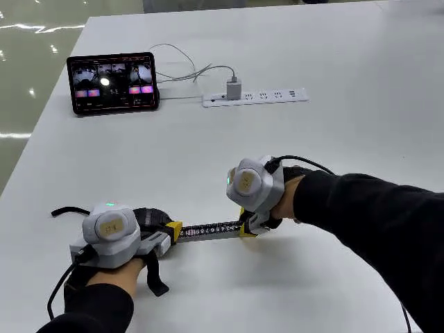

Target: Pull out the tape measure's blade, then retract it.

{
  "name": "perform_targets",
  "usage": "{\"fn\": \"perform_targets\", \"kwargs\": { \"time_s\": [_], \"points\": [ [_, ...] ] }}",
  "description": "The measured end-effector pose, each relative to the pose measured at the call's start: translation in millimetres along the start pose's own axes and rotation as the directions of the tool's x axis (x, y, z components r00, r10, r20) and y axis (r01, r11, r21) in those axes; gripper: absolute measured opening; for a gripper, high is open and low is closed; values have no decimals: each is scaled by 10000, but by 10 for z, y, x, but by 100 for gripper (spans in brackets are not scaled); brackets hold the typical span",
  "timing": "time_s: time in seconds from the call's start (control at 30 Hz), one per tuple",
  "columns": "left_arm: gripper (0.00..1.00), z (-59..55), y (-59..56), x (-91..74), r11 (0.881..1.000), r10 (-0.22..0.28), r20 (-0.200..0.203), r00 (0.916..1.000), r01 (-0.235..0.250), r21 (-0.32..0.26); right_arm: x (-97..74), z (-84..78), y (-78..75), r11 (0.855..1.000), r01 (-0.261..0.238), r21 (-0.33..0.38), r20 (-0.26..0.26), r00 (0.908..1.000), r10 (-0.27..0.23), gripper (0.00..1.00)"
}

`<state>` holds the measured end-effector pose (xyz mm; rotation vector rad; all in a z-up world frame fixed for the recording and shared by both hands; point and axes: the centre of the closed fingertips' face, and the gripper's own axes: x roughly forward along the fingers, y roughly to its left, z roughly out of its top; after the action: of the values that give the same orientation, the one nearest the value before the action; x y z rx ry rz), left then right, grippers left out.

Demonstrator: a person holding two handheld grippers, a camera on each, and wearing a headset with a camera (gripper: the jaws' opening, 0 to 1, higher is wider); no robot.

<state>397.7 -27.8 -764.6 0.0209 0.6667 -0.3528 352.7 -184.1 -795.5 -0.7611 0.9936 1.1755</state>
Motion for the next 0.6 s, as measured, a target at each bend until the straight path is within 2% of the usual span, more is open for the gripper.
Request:
{"fn": "perform_targets", "kwargs": {
  "time_s": [0.6],
  "points": [
    [61,2,1,0,10000,-3,-4,10000,3,-2,44,74,-2,10000,-4,-57,142,9999,5,9]
  ]
}}
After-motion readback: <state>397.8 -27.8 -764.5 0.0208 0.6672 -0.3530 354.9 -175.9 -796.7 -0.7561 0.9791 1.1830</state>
